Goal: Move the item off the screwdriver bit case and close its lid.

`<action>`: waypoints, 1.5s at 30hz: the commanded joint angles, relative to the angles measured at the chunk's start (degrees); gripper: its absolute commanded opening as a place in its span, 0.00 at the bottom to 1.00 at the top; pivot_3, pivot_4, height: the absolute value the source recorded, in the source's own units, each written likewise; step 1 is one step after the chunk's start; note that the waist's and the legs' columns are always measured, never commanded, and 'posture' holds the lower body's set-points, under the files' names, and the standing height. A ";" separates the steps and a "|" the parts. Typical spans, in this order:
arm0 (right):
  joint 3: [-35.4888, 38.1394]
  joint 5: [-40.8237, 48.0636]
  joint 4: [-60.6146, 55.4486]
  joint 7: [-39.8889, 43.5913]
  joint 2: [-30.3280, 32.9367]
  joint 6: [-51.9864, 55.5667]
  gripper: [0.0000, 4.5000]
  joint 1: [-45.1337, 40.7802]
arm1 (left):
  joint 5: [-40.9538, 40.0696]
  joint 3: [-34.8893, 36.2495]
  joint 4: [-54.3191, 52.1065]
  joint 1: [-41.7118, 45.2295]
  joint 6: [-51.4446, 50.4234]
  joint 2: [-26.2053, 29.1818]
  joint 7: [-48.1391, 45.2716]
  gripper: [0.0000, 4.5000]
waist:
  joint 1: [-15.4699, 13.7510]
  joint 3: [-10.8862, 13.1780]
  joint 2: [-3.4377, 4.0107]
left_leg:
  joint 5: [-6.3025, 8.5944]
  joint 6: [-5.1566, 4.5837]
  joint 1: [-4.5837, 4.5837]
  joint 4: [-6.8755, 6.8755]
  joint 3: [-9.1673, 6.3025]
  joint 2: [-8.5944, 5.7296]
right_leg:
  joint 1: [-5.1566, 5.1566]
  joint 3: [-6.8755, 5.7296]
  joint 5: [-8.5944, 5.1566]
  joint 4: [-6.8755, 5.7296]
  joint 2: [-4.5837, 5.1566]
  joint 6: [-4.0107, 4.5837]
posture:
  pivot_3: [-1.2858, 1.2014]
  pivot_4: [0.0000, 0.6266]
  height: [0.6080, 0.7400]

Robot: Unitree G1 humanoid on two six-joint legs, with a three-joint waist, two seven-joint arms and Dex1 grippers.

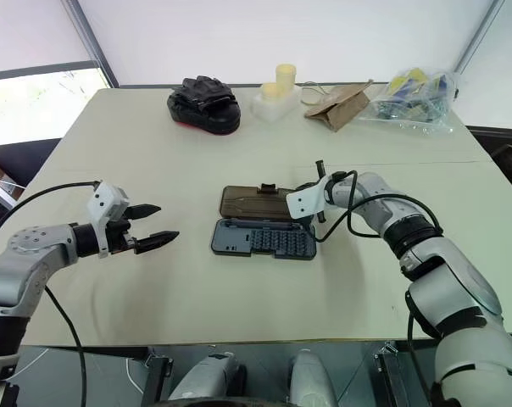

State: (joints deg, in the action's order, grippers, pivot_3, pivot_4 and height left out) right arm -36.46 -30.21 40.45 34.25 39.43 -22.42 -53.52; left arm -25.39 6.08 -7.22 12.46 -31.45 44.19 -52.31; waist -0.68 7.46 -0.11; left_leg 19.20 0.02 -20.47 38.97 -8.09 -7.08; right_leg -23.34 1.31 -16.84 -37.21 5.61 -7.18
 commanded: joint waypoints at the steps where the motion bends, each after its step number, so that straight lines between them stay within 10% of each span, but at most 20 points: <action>1: 1.71 -0.03 -2.77 3.49 2.06 -0.78 0.01 4.05 | 0.17 0.81 -1.50 0.28 1.33 -0.03 0.10 1.00 | -0.05 0.00 0.00 | 0.00 0.00 0.00 -0.03 -0.03 0.00 | 0.00 0.00 0.00 0.00 0.00 0.00 | 0.52 0.24 1.00; 23: 7.72 1.18 -14.39 8.35 -1.24 -13.12 0.01 11.66 | 1.33 0.11 0.01 0.13 2.46 -1.16 -0.01 1.00 | 2.50 0.03 0.02 | 0.01 -0.01 -0.03 -0.94 0.04 0.12 | -0.27 -0.04 -0.01 0.12 0.01 0.00 | 0.52 0.24 1.00; 45: 11.71 3.07 -21.82 15.78 1.23 1.22 0.01 17.75 | 1.63 -0.97 0.98 1.09 2.56 -1.74 -0.20 1.00 | 1.17 0.03 0.02 | 0.01 -0.01 -0.02 -0.83 0.02 0.06 | -0.18 -0.03 -0.01 0.12 0.04 0.00 | 0.52 0.24 1.00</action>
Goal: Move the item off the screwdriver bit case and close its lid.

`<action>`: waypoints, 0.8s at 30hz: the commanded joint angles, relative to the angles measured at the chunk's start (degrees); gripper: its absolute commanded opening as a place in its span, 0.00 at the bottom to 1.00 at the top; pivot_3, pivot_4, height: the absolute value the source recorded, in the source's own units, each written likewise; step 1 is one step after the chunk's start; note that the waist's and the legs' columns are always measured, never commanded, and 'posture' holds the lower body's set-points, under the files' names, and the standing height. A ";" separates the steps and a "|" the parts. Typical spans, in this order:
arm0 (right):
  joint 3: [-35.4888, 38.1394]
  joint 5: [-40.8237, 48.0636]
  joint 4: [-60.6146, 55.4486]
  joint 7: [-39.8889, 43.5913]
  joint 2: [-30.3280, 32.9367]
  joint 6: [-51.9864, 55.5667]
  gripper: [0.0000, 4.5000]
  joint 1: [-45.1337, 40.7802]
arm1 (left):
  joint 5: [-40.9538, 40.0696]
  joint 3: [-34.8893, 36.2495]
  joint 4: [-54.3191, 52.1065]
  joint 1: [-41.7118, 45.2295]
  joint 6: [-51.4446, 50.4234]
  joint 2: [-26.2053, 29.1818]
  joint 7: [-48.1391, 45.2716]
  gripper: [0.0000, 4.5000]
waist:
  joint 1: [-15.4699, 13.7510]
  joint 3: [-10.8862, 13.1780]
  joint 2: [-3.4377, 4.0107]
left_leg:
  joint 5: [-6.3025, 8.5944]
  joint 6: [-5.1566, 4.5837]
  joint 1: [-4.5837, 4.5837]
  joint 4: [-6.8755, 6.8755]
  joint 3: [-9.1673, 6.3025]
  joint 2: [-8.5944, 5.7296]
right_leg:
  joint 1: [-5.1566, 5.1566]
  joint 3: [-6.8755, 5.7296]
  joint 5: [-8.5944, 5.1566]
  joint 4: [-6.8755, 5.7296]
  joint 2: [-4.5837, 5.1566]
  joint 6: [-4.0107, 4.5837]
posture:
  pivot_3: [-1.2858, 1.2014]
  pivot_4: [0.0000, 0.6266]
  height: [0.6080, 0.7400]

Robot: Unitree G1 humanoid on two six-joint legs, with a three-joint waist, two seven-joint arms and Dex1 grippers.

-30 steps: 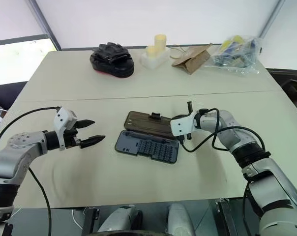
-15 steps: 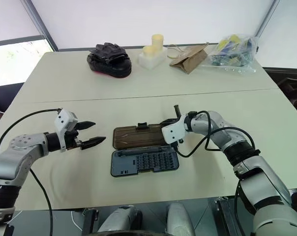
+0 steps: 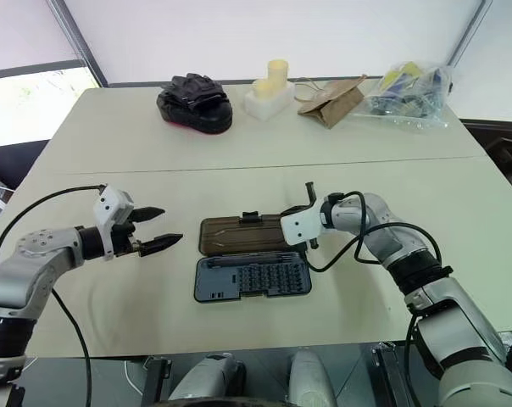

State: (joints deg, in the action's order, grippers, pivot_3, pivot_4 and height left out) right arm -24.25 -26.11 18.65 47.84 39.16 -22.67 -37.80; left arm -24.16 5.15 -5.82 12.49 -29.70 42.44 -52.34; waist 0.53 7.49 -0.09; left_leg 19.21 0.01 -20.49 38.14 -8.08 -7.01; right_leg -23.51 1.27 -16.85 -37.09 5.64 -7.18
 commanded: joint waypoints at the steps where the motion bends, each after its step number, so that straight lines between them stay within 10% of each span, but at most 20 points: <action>1: -0.46 -1.03 -0.25 2.29 1.58 1.94 0.01 2.17 | 0.40 -0.10 -0.31 1.15 0.81 -0.01 -0.24 1.00 | -0.03 0.00 0.00 | 0.00 0.00 0.00 0.00 -0.01 -0.01 | 0.01 0.00 0.00 0.00 0.00 0.00 | 0.52 0.24 1.00; 10: -0.17 -0.46 -0.41 2.81 1.53 3.35 0.01 2.34 | 0.69 -0.39 0.26 1.74 1.11 -0.05 -0.55 1.00 | -0.03 0.00 0.00 | 0.00 0.00 0.01 0.02 -0.02 -0.01 | 0.04 0.00 0.00 0.00 0.01 0.00 | 0.52 0.24 1.00; 19: 4.67 3.38 -9.10 6.05 1.72 13.73 0.96 1.00 | -0.63 1.20 0.24 1.59 0.21 -1.09 0.70 1.00 | -0.28 0.00 -0.01 | 0.00 0.00 0.00 0.05 -0.06 -0.03 | 0.05 0.00 0.00 0.00 0.01 0.00 | 0.52 0.24 1.00; 24: 16.63 20.27 -27.93 14.63 0.58 46.57 0.96 -0.36 | -4.56 4.42 -2.47 2.28 -3.85 -1.37 2.04 1.00 | 0.06 0.09 -0.01 | -0.01 0.00 -0.69 0.28 -0.07 -0.01 | -0.52 0.02 0.00 -0.10 0.04 0.00 | 0.52 0.24 1.00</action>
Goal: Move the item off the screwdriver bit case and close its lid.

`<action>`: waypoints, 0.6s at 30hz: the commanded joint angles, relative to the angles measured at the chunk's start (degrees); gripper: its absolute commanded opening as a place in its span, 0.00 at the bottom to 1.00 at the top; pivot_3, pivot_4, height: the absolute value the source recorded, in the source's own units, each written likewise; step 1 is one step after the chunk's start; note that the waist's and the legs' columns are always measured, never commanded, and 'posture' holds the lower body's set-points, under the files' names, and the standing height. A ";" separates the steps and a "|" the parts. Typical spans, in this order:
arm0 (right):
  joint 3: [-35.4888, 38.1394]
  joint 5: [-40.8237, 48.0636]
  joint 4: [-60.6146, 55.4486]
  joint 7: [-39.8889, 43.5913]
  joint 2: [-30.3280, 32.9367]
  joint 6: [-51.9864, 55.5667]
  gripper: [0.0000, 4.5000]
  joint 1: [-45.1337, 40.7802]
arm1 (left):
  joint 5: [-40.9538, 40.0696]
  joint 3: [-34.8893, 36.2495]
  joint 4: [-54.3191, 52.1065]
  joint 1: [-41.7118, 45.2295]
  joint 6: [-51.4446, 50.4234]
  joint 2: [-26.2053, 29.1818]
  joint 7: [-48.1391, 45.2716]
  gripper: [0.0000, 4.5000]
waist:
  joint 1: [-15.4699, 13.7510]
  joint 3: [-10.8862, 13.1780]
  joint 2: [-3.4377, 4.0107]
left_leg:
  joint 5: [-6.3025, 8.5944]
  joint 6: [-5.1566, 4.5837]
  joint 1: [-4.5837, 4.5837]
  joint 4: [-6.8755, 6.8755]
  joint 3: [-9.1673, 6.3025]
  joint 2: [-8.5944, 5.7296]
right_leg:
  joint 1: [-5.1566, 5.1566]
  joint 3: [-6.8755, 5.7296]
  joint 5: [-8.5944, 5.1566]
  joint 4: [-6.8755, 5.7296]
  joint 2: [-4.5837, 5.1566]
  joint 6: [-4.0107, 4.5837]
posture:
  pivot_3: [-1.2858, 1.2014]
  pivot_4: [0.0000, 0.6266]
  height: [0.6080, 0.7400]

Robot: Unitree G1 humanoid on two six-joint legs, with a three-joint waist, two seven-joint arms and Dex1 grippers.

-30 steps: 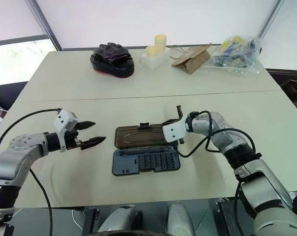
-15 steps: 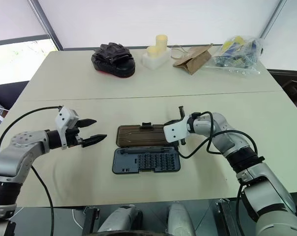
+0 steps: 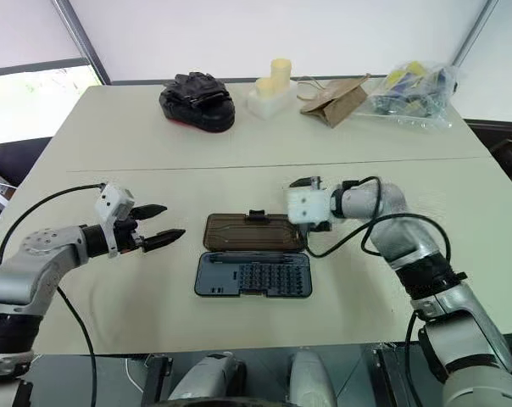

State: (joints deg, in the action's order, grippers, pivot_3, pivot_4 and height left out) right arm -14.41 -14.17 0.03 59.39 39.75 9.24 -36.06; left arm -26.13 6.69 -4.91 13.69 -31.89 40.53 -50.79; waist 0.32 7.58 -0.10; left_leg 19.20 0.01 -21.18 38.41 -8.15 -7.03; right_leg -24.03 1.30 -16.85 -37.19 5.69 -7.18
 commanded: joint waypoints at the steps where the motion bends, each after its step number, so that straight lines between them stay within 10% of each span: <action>1: 9.59 11.70 -12.10 3.29 -0.21 20.90 0.96 -2.81 | -4.13 3.13 -5.15 1.32 -3.37 0.58 0.44 1.00 | 0.41 0.00 0.00 | 0.00 0.01 -0.34 0.19 -0.02 0.02 | -0.31 -0.01 0.00 -0.09 -0.02 0.00 | 0.52 0.24 1.00; 11: 11.71 16.94 -15.46 -2.80 0.76 30.82 0.97 1.51 | -8.58 -6.79 -18.10 -0.31 -8.88 3.79 -7.95 0.06 | 0.34 0.06 0.08 | 0.01 -0.01 -0.47 0.39 0.04 -0.02 | -0.31 -0.02 0.00 -0.11 0.08 0.00 | 0.52 0.24 1.00; 18: 8.75 17.09 -13.31 -5.79 -0.05 28.76 0.97 2.94 | -2.20 -13.43 -15.95 -1.22 -2.20 5.13 -11.45 0.02 | 0.44 0.11 0.15 | 0.01 -0.01 -0.46 0.37 0.08 0.00 | -0.37 -0.02 0.00 -0.13 0.07 0.00 | 0.52 0.24 1.00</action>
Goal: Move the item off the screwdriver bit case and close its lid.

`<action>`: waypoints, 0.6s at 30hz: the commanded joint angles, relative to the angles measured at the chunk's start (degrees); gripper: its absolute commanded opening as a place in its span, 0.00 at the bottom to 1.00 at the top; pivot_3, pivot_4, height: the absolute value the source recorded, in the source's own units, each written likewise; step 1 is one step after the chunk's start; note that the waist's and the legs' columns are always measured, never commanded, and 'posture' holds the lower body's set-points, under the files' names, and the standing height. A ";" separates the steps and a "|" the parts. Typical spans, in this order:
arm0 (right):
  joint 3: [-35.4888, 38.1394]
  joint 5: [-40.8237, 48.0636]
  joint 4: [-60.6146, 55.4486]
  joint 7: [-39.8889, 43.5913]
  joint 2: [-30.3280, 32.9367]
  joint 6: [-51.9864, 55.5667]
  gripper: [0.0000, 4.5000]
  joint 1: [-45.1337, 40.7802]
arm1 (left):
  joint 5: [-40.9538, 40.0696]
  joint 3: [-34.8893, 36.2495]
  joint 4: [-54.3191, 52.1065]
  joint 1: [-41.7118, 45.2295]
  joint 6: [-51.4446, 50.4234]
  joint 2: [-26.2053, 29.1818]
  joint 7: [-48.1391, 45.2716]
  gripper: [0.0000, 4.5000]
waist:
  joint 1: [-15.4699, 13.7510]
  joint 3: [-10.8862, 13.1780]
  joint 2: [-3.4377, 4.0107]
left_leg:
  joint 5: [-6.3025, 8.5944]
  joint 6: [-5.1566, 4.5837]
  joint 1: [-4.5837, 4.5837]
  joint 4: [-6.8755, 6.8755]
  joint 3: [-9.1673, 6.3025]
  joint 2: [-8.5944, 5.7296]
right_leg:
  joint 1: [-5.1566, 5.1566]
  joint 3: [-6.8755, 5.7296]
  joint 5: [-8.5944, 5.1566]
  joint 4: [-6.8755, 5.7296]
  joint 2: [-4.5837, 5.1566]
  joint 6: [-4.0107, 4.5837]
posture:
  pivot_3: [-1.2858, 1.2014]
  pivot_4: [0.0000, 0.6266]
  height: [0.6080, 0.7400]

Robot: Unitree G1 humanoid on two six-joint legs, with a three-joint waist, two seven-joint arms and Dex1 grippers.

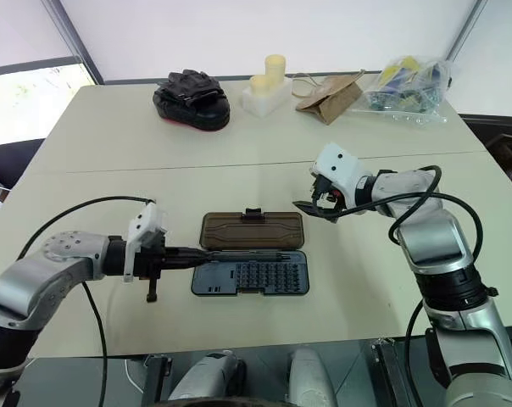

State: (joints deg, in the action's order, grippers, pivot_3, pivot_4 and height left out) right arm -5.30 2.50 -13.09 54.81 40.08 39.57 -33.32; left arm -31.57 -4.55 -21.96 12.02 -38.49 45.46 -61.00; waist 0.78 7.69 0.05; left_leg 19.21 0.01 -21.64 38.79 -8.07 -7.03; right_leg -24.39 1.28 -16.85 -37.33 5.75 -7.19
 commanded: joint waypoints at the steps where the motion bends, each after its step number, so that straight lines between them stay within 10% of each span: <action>1: -0.74 0.38 0.23 -1.65 -0.64 -1.88 0.97 0.39 | 4.88 -3.72 2.44 0.71 6.39 -0.15 -1.90 0.02 | -0.11 0.00 0.00 | 0.00 0.00 0.00 0.01 0.01 0.00 | 0.01 0.00 0.00 0.00 0.00 0.00 | 0.52 0.24 1.00; 18: -10.62 -3.38 17.95 -3.16 -4.75 -7.08 0.97 -6.73 | 22.61 -15.95 15.23 1.99 25.21 -2.00 -4.93 0.02 | -0.24 -0.02 0.04 | 0.00 0.00 0.21 0.17 0.01 -0.03 | 0.32 -0.02 0.00 -0.01 0.01 0.00 | 0.52 0.24 1.00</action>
State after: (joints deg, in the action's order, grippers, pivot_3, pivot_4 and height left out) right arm -15.43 -0.07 3.14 50.46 35.67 34.08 -37.25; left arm -12.44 -17.24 -9.13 15.52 -10.96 43.55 -66.16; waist 0.53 7.67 0.09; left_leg 19.21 0.00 -21.44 38.99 -8.06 -7.06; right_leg -24.08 1.26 -16.84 -37.37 5.77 -7.19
